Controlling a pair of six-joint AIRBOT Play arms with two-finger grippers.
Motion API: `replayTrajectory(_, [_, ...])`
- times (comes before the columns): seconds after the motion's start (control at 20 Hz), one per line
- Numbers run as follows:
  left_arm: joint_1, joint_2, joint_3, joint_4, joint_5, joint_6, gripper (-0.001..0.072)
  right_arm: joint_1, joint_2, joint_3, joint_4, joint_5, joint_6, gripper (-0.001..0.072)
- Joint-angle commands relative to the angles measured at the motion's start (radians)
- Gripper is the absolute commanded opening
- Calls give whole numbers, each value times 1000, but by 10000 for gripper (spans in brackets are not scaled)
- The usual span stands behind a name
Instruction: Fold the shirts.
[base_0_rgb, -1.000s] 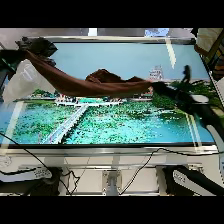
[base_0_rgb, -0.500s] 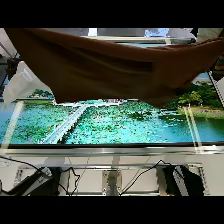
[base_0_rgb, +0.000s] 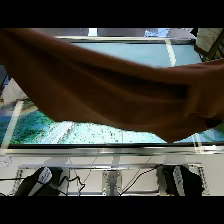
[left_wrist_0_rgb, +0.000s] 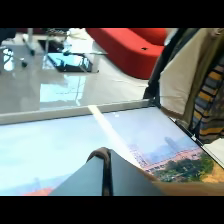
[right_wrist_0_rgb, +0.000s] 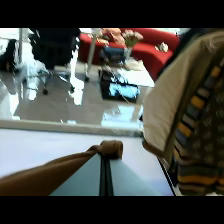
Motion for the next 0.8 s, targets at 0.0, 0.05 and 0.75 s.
replayTrajectory(0.0, [-2, -110, 8, 55, -19, -35, 9, 12, -113, 13, -58, 14, 68, 22])
replayTrajectory(0.05, [-10, -160, 8, 55, -35, -34, 9, 12, -174, 13, -28, 23, 68, 23])
replayTrajectory(0.75, [-373, -841, -122, 397, 279, 81, 11, 283, -850, -183, 111, -370, 65, 25])
